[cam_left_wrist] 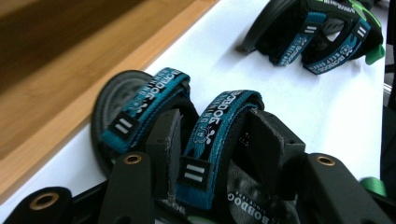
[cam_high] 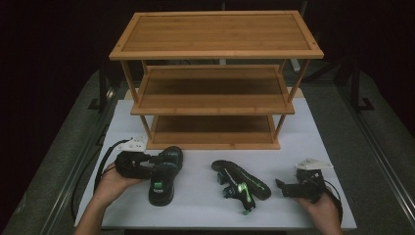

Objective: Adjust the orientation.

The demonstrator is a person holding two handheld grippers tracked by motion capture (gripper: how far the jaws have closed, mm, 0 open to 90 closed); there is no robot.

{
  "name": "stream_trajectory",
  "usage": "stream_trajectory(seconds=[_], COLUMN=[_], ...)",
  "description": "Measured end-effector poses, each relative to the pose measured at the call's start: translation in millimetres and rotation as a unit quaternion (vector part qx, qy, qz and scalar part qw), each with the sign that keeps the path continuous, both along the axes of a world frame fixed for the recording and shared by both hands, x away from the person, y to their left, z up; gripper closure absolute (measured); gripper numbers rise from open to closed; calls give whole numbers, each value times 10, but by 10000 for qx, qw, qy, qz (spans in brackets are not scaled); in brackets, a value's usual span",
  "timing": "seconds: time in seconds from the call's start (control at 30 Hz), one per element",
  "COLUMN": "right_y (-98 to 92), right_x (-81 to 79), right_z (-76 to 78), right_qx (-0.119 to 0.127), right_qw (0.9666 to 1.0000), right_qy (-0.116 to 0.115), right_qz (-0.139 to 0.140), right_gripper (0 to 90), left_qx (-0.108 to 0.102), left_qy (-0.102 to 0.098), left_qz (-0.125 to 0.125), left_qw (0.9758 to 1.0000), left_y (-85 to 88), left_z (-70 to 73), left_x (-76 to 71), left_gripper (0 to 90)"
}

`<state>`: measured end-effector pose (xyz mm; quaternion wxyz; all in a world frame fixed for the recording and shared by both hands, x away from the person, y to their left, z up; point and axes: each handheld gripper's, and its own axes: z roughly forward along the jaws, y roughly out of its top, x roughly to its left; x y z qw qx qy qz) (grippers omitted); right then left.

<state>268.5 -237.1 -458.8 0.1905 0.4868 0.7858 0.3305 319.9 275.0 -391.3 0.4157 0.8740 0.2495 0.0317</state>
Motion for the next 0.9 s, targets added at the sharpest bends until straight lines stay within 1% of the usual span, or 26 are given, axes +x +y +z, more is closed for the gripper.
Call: stream_trajectory(seconds=[0.03,0.07,0.1,0.17,0.2,0.23,0.37,0.47,0.5,0.53,0.57,0.6,0.63,0.67,0.7,0.73,0.77,0.83,0.87,0.9], right_y=[0,0,0,0,0,0,0,0,0,0,0,0,0,-1,0,0,-1,-1,-1,-1], right_x=[0,0,0,0,0,0,1,0,0,0,0,0,0,0,0,0,0,0,0,0], right_z=[0,0,0,0,0,0,0,0,0,0,0,0,0,0,0,0,0,0,0,1], right_qx=[1,1,1,2,1,1,0,-1,-1,2,2,2,3,3,3,3,3,5,5,4], right_qw=[10000,10000,10000,10000,10000,10000,10000,10000,10000,10000,10000,10000,10000,10000,10000,10000,10000,10000,10000,10000], right_qy=[1,0,1,0,0,0,1,1,1,1,1,2,2,1,1,0,1,-1,-1,0], right_qz=[1,0,1,0,2,2,1,1,1,1,1,0,0,0,-1,-1,0,-2,-2,0], right_gripper=[52,52,52,52,52,52,52,52,52,52,52,52,52,52,52,52,52,52,52,52], left_qx=[5,-24,-40,25,25,1,27,71,71,-4,-4,-54,-54,-57,-57,-55,-50,-58,-58,-43], left_qy=[4,-29,-75,-141,-141,-112,-254,-319,-319,-352,-352,-368,-368,-402,-402,-439,-450,-430,-430,-423], left_qz=[-35,-49,-80,-118,-118,-134,-139,-271,-271,-350,-350,-445,-445,-594,-594,-684,-751,-838,-838,-873], left_qw=[10000,10000,9999,9998,9998,9998,9996,9991,9991,9988,9988,9983,9983,9974,9974,9967,9961,9955,9955,9953], left_y=[-11,-15,-22,-26,-26,-22,-21,-72,-72,-142,-142,-228,-228,-326,-326,-419,-460,-536,-536,-572], left_z=[-12,-19,-25,-24,-24,-24,13,55,55,80,80,108,108,135,135,152,154,145,145,138], left_x=[9,11,9,8,8,11,-17,-22,-22,-27,-27,-24,-24,-16,-16,-5,9,35,35,49], left_gripper=[538,560,587,666,687,687,700,702,703,702,703,702,702,702,702,703,702,703,703,703])
